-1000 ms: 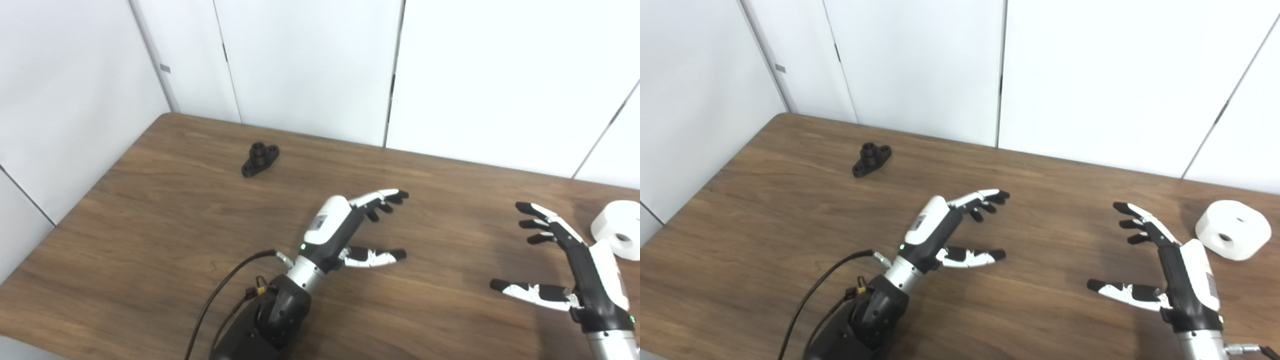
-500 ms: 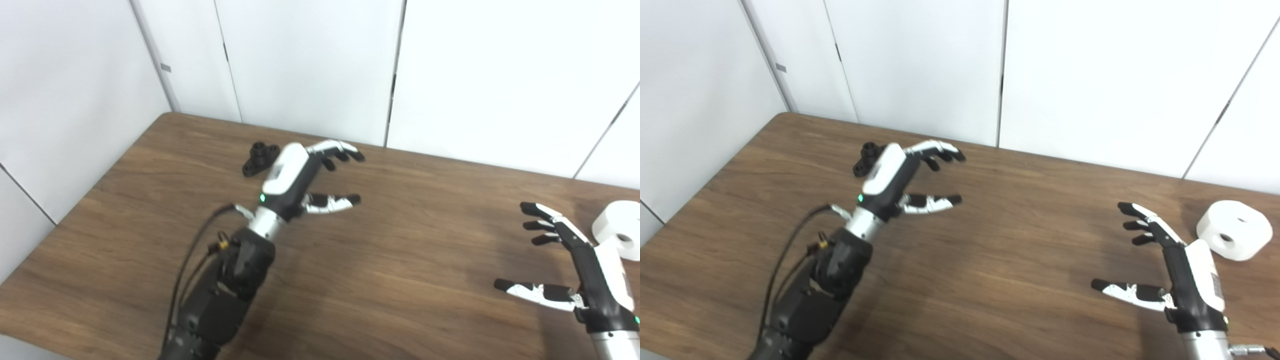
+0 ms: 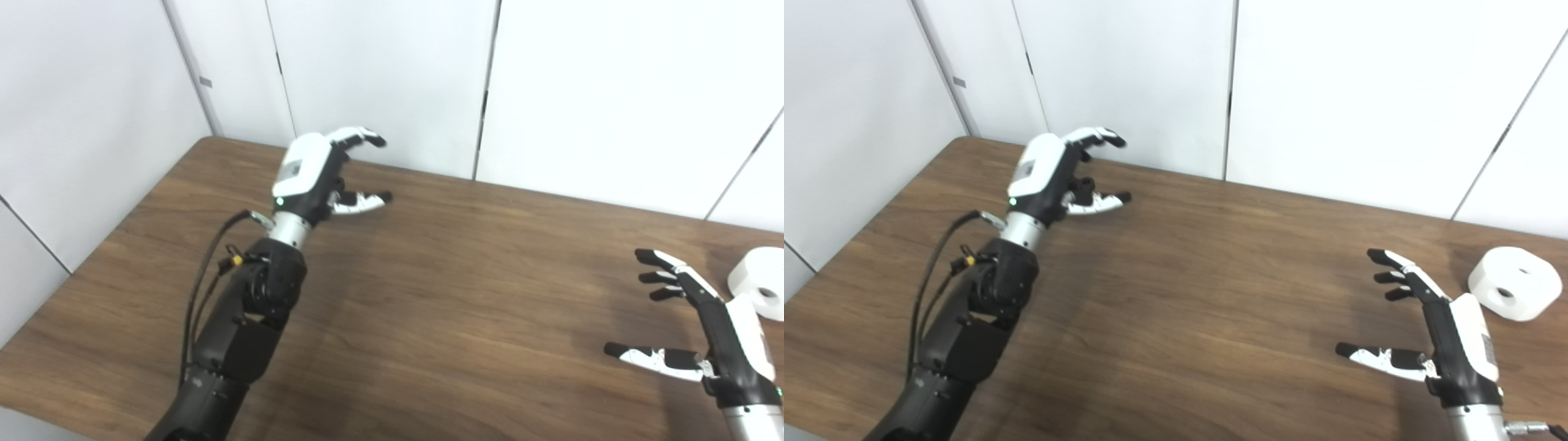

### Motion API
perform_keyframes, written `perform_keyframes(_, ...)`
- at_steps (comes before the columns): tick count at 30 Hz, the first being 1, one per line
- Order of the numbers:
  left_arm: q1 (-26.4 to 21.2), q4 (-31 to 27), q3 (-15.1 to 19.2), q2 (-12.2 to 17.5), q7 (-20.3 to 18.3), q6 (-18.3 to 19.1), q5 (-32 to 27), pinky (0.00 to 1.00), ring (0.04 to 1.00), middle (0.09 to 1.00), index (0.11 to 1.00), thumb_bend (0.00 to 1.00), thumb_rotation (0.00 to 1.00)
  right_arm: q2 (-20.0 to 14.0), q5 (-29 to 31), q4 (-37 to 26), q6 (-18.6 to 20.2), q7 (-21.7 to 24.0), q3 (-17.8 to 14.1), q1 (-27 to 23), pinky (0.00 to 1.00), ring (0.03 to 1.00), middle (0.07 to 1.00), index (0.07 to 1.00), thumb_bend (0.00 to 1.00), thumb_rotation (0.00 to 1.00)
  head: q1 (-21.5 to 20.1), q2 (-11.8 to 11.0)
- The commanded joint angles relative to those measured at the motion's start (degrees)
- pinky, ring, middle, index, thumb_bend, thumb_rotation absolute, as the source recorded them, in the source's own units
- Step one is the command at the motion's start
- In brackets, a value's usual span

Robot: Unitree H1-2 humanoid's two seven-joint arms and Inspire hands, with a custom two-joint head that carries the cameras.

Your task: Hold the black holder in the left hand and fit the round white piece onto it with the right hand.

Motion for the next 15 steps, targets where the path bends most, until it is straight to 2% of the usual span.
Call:
perform_keyframes(1,-3.45,-1.64,0.88,2.45,2.54,0.48,1.57,0.62,0.777,0.806,0.682,0.81,0.11,-0.48,0.48,-1.77,-0.87,-0.71,-0.64,-1.67,0.58,0.701,0.796,0.795,0.82,0.00,0.10,0.17)
perform_keyframes(5,-4.56,-0.07,1.47,3.85,4.43,2.30,3.61,0.64,0.812,0.823,0.673,0.82,0.15,-0.46,0.53,-2.16,-0.36,-0.48,-0.72,-1.49,0.58,0.704,0.798,0.795,0.82,0.00,0.13,0.24)
perform_keyframes(9,-5.30,1.16,1.75,5.08,5.60,4.28,4.91,0.72,0.887,0.870,0.696,0.81,0.18,-0.59,0.60,-2.29,-0.32,-0.34,-0.82,-1.45,0.57,0.705,0.798,0.796,0.81,0.00,0.26,0.23)
perform_keyframes(15,-6.34,2.82,1.49,7.21,4.39,9.67,7.00,0.76,0.951,0.911,0.734,0.86,0.28,-0.84,0.70,-2.29,-0.50,-0.18,-0.95,-1.50,0.58,0.708,0.799,0.800,0.81,0.00,0.34,0.23)
